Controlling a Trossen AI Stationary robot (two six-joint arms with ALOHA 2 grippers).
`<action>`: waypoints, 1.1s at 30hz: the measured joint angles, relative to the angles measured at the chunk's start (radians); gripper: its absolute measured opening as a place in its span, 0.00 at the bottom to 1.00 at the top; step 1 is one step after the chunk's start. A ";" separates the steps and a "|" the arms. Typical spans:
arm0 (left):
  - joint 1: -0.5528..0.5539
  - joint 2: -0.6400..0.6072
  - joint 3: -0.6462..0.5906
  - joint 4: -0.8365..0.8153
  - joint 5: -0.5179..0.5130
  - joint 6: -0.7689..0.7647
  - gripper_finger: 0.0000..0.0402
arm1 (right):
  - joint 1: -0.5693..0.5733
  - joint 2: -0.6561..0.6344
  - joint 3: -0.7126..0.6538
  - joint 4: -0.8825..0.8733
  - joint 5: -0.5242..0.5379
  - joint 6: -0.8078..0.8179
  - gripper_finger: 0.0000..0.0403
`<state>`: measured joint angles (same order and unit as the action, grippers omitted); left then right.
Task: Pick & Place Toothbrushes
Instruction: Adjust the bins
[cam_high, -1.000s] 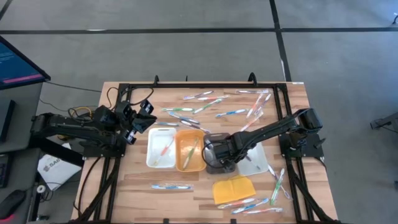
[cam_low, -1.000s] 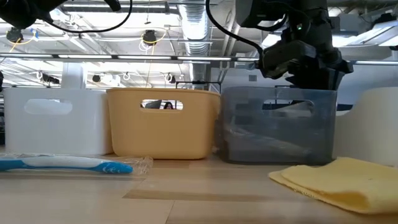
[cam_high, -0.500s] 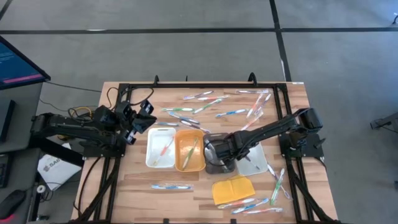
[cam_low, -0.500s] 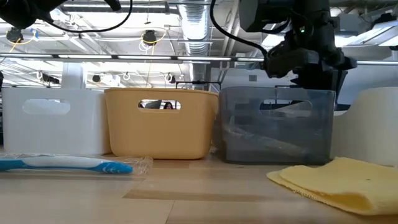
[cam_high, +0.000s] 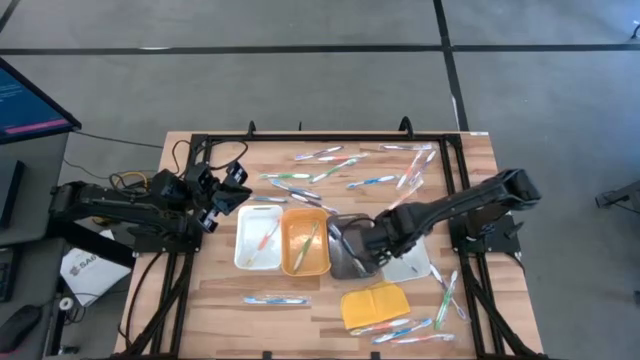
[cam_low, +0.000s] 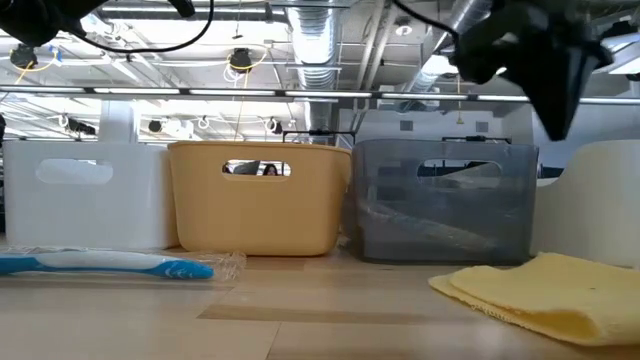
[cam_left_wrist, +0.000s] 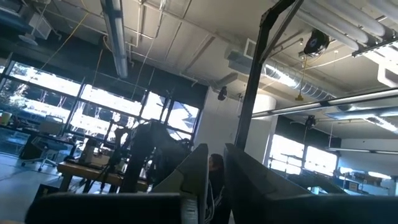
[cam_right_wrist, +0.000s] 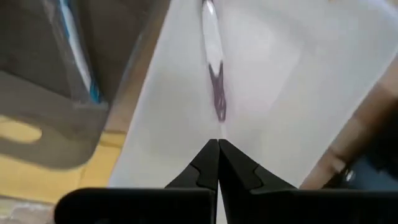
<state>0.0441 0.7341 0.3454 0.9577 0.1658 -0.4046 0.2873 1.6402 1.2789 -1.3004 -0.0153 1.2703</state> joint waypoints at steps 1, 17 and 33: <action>0.000 0.000 0.000 0.000 0.000 -0.001 0.11 | 0.015 -0.001 0.000 -0.002 -0.010 0.024 0.00; -0.104 0.000 0.000 0.006 -0.035 0.007 0.11 | 0.222 0.162 0.000 0.132 0.016 0.213 0.00; -0.171 0.015 0.002 0.017 -0.109 0.063 0.11 | 0.224 0.179 0.000 0.199 0.038 0.192 0.00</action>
<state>-0.1265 0.7490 0.3477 0.9747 0.0570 -0.3411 0.5114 1.8194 1.2793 -1.1019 0.0231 1.4628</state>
